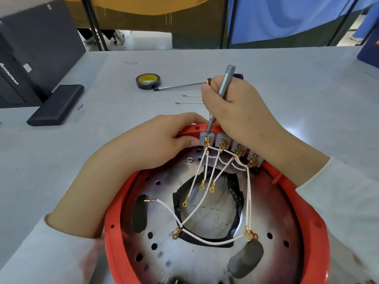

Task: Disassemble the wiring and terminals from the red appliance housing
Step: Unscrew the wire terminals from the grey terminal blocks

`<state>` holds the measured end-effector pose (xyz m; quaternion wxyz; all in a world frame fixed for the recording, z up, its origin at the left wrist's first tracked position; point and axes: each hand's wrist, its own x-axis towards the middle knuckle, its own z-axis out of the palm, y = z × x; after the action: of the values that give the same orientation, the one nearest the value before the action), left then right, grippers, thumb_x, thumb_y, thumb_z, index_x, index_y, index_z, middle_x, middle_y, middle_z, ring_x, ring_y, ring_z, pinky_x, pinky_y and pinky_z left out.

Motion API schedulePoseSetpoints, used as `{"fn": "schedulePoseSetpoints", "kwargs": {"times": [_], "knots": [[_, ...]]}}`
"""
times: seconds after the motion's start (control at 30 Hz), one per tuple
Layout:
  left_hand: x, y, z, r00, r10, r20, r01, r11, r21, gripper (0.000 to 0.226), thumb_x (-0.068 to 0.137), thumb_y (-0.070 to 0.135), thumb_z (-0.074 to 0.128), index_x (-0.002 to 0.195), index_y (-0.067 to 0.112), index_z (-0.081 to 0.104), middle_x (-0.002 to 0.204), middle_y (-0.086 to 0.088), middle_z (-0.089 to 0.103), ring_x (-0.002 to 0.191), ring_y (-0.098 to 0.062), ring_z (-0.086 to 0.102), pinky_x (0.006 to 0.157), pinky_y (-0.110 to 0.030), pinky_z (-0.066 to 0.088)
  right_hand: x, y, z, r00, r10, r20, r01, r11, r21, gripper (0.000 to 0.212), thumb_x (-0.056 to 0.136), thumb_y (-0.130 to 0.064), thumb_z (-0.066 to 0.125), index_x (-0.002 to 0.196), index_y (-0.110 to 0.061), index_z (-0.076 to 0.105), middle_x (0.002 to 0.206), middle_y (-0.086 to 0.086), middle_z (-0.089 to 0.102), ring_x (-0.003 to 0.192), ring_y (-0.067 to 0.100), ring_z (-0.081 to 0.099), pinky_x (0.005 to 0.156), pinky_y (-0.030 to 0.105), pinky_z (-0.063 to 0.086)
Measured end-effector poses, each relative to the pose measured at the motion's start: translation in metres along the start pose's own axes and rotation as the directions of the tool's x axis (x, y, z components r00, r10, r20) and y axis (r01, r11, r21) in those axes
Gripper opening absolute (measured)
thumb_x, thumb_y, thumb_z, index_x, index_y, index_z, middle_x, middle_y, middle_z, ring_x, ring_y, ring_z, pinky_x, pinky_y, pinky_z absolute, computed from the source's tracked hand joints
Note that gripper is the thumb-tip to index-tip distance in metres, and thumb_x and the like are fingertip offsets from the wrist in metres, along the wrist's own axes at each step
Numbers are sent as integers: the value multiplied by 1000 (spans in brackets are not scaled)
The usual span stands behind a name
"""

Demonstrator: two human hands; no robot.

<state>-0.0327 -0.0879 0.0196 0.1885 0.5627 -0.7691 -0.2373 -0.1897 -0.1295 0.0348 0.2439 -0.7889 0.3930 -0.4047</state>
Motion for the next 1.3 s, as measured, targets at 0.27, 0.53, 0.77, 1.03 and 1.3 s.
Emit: {"fn": "schedulePoseSetpoints", "kwargs": {"times": [0.27,0.53,0.77,1.03,1.3], "knots": [[-1,3,-2,1000,-17,21,17,1000,-7,32,93,30,56,122,41,52,113,18,62,103,-2,55,94,-27,41,10,5,1,982,170,82,-178,979,104,40,94,-15,45,57,-17,31,54,0,35,47,10,35,45,23,35],[-1,3,-2,1000,-5,18,5,1000,-19,30,92,29,56,118,43,53,109,20,63,100,2,56,91,-20,41,1,3,-3,994,85,-66,-79,993,88,41,96,-19,47,58,-17,33,51,-5,33,48,9,42,54,38,51],[-1,2,-1,1000,1,18,-1,1000,-20,31,92,28,57,119,43,54,110,21,63,101,3,55,93,-22,41,-2,6,-2,998,38,-55,-35,998,50,44,96,-19,47,57,-20,29,43,-10,33,44,9,38,44,22,38],[-1,1,-1,1000,10,5,-9,1000,-15,31,92,28,57,119,42,54,106,21,63,94,8,54,84,-9,37,-6,3,-1,995,-78,-64,73,994,-76,42,96,-23,47,59,-21,27,49,-6,32,47,12,38,52,33,37],[-1,2,-1,1000,-11,20,12,1000,-9,31,93,28,56,121,42,53,110,19,63,100,1,55,90,-22,42,6,5,0,995,97,3,-97,994,48,40,93,-16,48,57,-17,31,54,1,37,49,13,41,47,26,42]]}}
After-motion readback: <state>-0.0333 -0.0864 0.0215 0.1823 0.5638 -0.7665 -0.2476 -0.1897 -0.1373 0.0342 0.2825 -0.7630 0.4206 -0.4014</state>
